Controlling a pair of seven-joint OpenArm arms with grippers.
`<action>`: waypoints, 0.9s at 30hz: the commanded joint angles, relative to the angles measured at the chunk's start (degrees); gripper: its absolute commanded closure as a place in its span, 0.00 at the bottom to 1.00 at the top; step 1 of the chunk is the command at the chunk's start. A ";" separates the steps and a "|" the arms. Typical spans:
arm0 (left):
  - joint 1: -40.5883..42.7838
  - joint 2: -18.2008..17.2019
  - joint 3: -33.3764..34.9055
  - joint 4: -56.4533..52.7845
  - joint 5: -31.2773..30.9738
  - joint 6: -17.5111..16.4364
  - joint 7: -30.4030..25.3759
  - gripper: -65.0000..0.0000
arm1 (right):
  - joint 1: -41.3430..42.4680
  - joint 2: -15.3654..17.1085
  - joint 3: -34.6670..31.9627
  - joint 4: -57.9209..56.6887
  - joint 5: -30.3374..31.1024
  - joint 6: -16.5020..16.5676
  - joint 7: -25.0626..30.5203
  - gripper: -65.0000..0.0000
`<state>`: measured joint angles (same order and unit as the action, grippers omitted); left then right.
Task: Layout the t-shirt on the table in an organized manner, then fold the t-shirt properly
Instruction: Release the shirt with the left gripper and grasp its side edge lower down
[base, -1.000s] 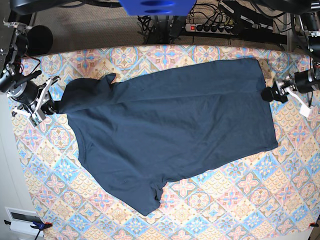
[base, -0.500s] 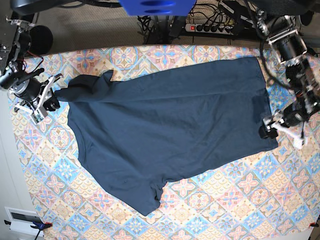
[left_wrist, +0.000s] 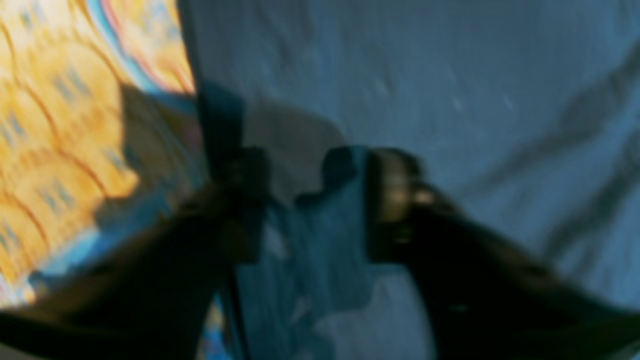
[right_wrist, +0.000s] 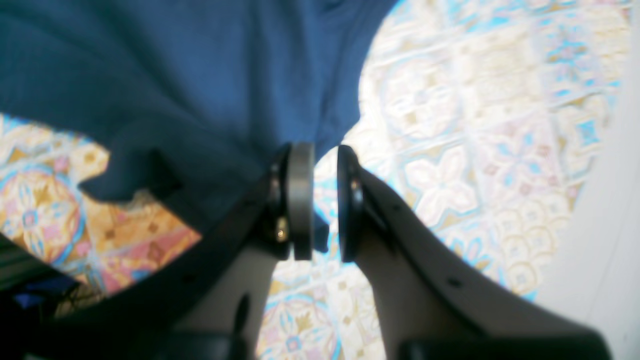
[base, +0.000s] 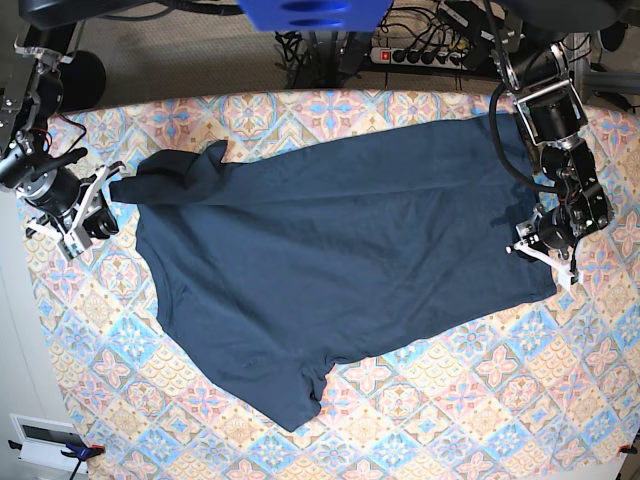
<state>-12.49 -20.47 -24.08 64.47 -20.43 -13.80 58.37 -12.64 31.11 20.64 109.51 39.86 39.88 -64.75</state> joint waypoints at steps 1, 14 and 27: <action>-1.00 -0.50 1.00 -0.69 1.30 -0.04 -0.83 0.77 | 0.47 1.19 0.59 0.77 0.80 0.12 0.88 0.87; -21.75 0.82 19.64 -31.54 2.45 4.44 -24.39 0.78 | 0.91 1.19 2.70 0.77 1.07 0.12 0.88 0.87; -24.48 -2.96 19.11 -23.54 -1.95 6.64 -19.82 0.77 | 0.73 1.19 5.16 0.77 3.00 0.12 0.80 0.87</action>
<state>-35.51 -21.15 -4.38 40.27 -23.05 -8.25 39.81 -12.47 30.96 25.23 109.51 42.15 40.05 -65.17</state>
